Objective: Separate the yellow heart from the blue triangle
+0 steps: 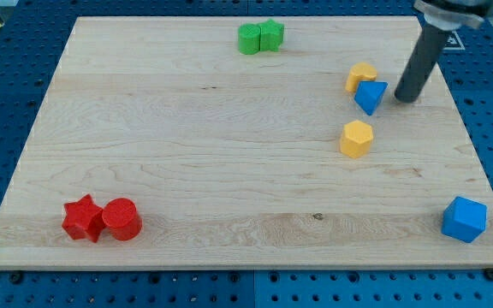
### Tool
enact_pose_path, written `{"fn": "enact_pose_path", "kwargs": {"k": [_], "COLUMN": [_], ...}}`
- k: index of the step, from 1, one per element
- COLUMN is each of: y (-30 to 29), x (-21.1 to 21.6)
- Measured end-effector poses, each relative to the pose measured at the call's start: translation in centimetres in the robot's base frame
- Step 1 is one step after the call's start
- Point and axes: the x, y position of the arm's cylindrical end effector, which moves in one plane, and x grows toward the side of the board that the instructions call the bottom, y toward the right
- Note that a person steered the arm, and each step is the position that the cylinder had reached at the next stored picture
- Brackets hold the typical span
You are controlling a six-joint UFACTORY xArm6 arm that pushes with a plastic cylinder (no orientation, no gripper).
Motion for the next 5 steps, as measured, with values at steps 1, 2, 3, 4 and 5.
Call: {"fn": "enact_pose_path", "kwargs": {"k": [1,2,3,4,5], "y": [-0.7,-3.8,-7.2,-7.7,-7.7], "x": [-2.9,-4.5,-3.9,-1.3,1.2]}}
